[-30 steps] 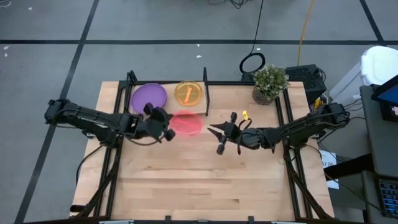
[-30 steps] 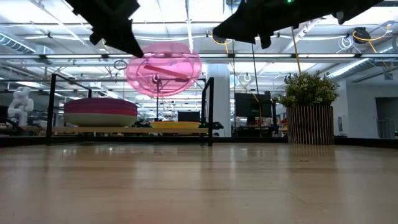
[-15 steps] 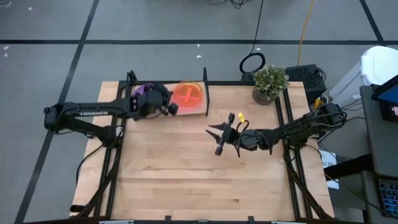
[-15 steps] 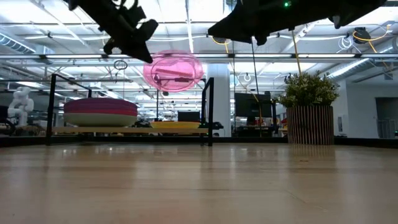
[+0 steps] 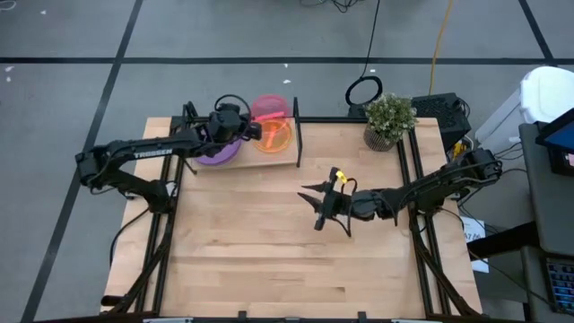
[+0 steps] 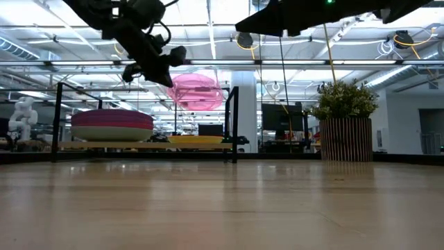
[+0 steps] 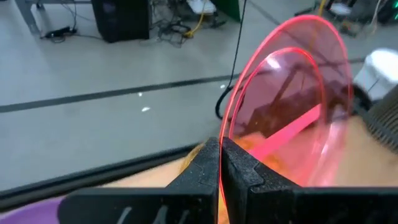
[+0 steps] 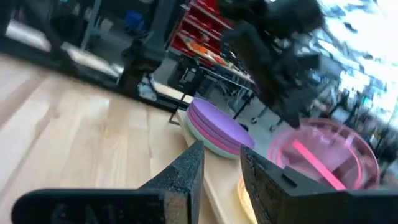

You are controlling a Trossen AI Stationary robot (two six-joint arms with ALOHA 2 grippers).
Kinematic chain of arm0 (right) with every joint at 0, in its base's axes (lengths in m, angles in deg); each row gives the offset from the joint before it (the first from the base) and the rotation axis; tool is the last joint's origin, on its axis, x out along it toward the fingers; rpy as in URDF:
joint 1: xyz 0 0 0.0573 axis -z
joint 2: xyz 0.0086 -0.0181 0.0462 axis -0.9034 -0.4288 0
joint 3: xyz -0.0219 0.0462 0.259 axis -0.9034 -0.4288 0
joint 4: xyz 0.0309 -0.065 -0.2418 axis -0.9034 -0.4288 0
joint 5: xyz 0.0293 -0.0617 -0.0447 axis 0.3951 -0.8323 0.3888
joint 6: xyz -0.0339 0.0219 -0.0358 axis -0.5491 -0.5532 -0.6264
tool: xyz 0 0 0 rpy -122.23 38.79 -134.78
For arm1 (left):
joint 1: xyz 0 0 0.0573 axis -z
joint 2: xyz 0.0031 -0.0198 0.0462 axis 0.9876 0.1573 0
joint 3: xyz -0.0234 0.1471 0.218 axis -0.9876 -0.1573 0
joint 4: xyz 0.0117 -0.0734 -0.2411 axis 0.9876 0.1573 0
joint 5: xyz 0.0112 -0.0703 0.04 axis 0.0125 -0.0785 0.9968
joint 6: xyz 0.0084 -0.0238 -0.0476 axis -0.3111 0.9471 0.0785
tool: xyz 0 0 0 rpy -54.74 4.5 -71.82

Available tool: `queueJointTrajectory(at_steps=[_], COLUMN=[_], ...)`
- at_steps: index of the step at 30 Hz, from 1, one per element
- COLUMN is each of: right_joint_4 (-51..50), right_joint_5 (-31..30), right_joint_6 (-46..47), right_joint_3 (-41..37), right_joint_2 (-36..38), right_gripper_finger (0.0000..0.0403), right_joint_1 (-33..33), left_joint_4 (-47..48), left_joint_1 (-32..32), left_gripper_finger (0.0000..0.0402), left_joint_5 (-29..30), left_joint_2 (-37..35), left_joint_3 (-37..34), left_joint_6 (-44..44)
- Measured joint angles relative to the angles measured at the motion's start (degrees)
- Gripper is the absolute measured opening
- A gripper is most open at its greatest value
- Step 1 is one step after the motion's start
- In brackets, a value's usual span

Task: Place and stack plates onto a shelf
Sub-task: Stack the pink transparent plate into the orange transparent plate on the shelf

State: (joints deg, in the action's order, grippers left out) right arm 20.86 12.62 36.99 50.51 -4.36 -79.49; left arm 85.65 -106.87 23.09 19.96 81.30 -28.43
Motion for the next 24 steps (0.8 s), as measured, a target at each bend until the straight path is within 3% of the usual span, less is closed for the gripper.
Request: queueJointTrajectory(at_steps=[7,15,24], right_joint_4=[-2.9,-3.7,-4.7], right_joint_5=[-0.6,-3.4,-3.4], right_joint_6=[-9.2,-10.0,-10.6], right_joint_3=[0.0,0.0,0.0], right_joint_2=[3.6,5.3,5.2], right_gripper_finger=[0.0091,0.0091,0.0091], right_joint_1=[-2.8,-3.6,-4.0], left_joint_4=[-4.9,-6.3,-2.7], left_joint_1=[-1.4,-2.1,-2.4], left_gripper_finger=[0.0005,0.0005,0.0005], left_joint_5=[-0.2,0.5,0.3], left_joint_2=[3.2,7.9,8.4], left_joint_3=[0.0,0.1,0.2], left_joint_6=[1.4,-1.4,-2.5])
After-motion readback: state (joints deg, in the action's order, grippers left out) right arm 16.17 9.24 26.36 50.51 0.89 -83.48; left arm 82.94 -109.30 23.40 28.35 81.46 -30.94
